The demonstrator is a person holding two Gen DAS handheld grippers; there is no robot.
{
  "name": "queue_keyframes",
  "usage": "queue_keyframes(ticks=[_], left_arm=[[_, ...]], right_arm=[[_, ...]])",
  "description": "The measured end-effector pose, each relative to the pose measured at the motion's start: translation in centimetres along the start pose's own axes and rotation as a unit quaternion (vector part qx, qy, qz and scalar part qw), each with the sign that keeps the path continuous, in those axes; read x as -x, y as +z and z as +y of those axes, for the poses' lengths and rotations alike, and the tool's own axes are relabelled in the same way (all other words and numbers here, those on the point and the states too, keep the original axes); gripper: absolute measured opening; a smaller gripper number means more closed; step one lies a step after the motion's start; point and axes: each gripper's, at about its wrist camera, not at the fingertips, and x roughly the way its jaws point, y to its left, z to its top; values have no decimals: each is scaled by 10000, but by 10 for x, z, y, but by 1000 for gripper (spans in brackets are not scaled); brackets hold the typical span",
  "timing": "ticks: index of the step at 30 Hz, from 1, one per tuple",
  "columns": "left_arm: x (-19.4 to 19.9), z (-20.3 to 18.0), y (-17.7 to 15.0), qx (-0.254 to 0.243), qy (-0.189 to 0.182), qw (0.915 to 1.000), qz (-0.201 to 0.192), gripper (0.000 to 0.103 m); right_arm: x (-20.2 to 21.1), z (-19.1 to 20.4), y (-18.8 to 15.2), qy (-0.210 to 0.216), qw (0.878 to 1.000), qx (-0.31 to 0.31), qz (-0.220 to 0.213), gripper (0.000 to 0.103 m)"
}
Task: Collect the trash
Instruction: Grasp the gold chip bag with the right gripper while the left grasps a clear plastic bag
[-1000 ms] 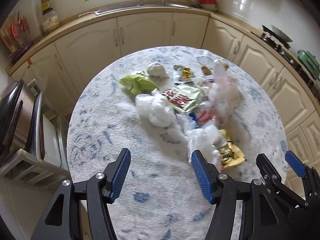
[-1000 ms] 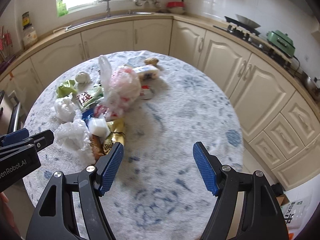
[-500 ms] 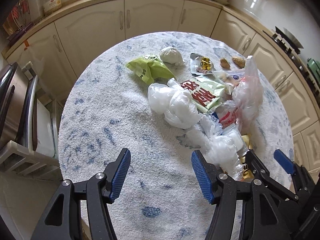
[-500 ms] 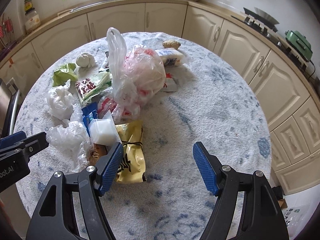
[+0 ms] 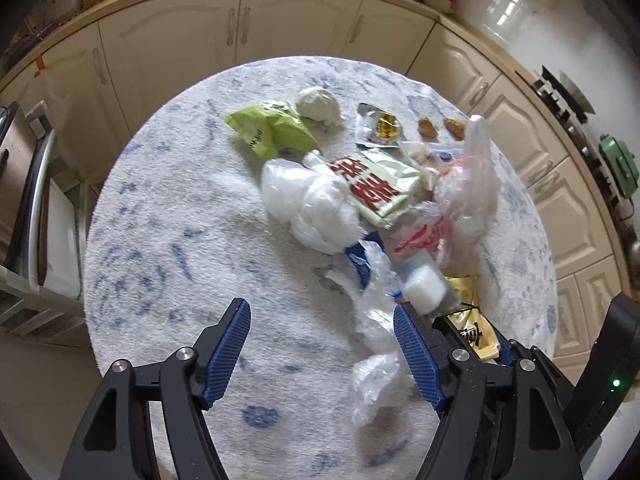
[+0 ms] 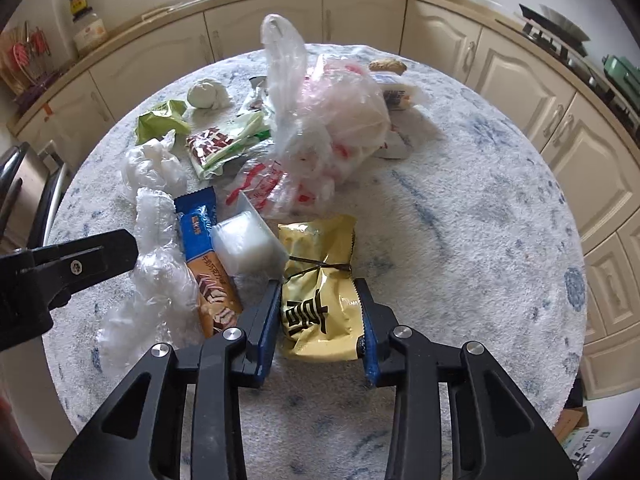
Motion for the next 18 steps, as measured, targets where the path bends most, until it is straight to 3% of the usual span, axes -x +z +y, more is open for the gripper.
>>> queue_keyframes(ticks=[4,9,11,12,14,15,18], left_arm=[[-7,-14,-4,-29,-39,10000,64,74],[-31,-19,-10,67,216,9993,292,74],[-30,-19,-11,121,263,9995,101,71],[-30,-18,-11,176,280,9994,75,60],[-30,-18,-9,223,-23,9997,90,34],[-29,-17,-8,268,-162,9994,113,14],[-23,-19,-7,110,165,9998,-72,15]], right_arm=[[5,-24,0,-145,9995,-266,-29,35],[8,-53,2,-370,9978,-537,-65,35],[5,-62,3,-412,9974,-590,-26,35],[3,-65,3,-416,9973,-608,-5,35],[2,-68,2,-389,9972,-631,-5,35],[2,-68,2,-383,9974,-617,4,35],[3,-67,2,-374,9977,-564,-8,35]])
